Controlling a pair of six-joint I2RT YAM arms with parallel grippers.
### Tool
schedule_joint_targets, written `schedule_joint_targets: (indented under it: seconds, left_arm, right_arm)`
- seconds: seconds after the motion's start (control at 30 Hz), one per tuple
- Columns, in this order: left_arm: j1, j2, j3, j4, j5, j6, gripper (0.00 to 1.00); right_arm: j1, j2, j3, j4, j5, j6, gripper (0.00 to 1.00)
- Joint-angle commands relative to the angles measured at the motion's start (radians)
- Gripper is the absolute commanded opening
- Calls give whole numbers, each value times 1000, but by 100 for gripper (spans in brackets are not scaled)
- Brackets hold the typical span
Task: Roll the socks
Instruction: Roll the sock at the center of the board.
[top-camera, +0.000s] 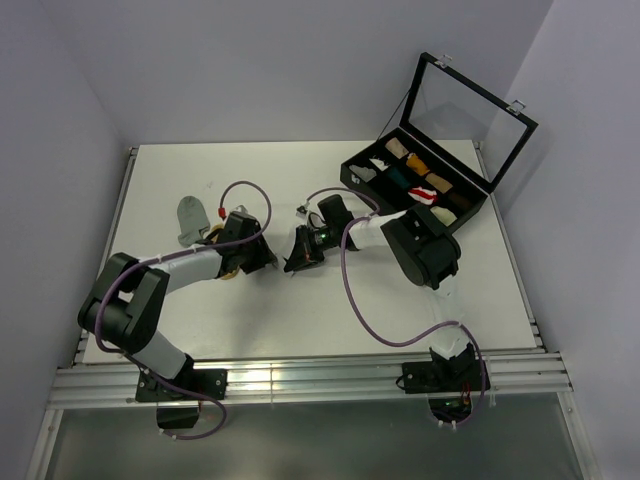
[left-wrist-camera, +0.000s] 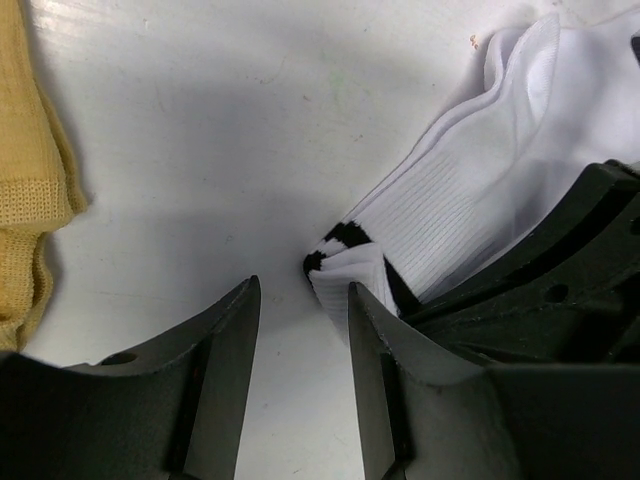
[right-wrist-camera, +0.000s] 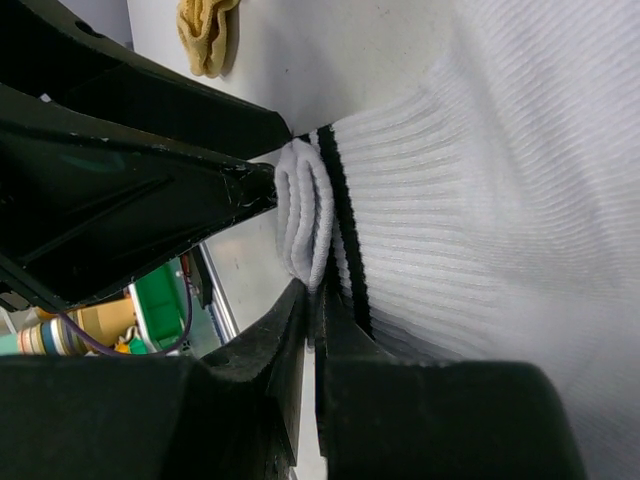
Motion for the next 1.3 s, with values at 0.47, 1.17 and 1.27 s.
schedule_joint_targets:
  seconds: [0.47,1.17,1.27]
  left_arm:
    - [-7,102,75,-70,-17,-18,41]
    - [-10,159,90,-114,-21,-24,30]
    - [-10,162,92,-116,-20,-24,30]
  right_arm:
    - [-7,12,27,-8,14,-1,2]
    - [46,-317,-93,-65,363,-266,55]
    - [77,-336,-111,-59,432,-310,56]
